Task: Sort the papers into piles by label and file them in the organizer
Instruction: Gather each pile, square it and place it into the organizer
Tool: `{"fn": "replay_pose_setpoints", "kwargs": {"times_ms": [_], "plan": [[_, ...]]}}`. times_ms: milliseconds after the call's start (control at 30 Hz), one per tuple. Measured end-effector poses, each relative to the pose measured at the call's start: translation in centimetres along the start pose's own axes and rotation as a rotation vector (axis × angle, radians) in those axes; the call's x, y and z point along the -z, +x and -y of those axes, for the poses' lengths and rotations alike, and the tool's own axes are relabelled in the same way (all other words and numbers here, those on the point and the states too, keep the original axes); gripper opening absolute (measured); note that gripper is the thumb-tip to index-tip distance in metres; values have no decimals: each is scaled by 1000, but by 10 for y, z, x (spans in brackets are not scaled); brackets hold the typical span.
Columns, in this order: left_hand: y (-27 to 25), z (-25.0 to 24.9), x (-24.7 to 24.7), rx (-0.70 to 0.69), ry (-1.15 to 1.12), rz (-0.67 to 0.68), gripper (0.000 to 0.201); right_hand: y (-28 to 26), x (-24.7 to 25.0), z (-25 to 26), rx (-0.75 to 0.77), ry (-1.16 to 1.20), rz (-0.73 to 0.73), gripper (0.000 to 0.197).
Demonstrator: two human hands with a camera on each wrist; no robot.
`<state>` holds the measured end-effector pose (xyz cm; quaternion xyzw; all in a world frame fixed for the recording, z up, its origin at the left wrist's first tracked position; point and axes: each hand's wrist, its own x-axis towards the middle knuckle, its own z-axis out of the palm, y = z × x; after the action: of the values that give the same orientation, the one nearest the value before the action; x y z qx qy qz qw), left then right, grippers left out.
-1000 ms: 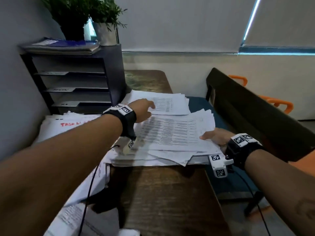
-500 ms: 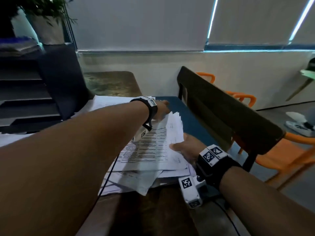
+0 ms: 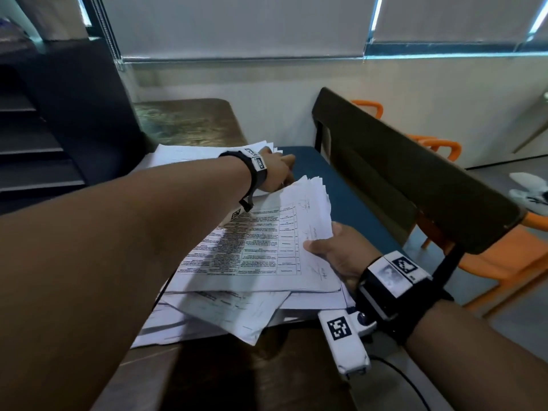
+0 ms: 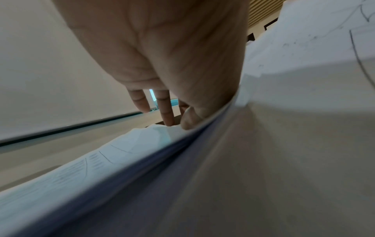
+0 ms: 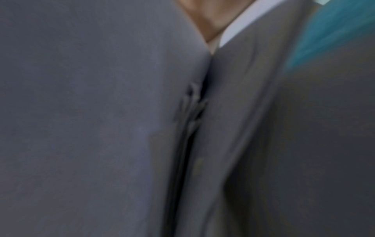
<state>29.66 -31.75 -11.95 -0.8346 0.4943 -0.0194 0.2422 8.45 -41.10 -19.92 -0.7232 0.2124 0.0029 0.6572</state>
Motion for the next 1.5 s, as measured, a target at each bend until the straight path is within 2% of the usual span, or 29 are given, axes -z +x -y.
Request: {"fn": "replay_pose_setpoints", "kwargs": {"times_ms": [133,267,300,367,400,500,533,633,667,733,800,833,900,967,1033,1133,1233,1300,1367,1400,1500], "plan": [[2,-2,1,4,-57,-35,28,-20,-1,3,-8,23,-9,36],[4,-3,4,84,-137,-26,21,-26,3,15,-89,6,44,27],[4,-1,3,107,-155,-32,20,-24,2,20,-107,-52,30,34],[5,2,4,136,-175,-52,21,-18,3,24,-79,-177,-17,60],[5,4,3,145,-175,-63,22,-16,3,23,-36,-221,-46,59],[6,8,-1,158,-195,-92,26,-29,0,16,38,-357,-27,34],[6,9,-2,161,-205,-99,25,-31,2,13,22,-378,2,37],[7,9,-4,144,-228,-84,24,-25,13,17,-67,-504,98,68],[7,10,-5,139,-236,-80,23,-20,15,23,-86,-561,96,69],[7,9,-6,136,-250,-72,26,-11,10,44,-49,-626,-5,73],[5,6,-11,121,-254,-40,35,1,-1,67,105,-692,-167,86],[4,4,-14,108,-236,-21,40,7,-6,77,196,-789,-200,86],[2,0,-16,92,-201,20,43,18,-17,95,285,-1087,-141,74],[0,-3,-10,101,-147,56,44,25,-21,102,231,-1247,16,47],[-1,-5,-1,104,-77,73,42,25,-24,101,210,-1260,129,40],[1,-8,7,89,-5,81,33,26,-24,91,240,-1246,97,33],[3,-5,6,69,-3,76,28,12,-23,80,237,-1225,109,38],[3,-2,4,75,-33,62,26,0,-21,72,191,-1246,176,41],[3,1,0,60,-66,36,27,-10,-19,65,131,-1268,248,52],[4,2,-2,51,-94,26,29,-11,-19,63,121,-1262,246,57],[7,3,-8,49,-218,-6,33,-3,-21,66,216,-1175,90,58]]}}
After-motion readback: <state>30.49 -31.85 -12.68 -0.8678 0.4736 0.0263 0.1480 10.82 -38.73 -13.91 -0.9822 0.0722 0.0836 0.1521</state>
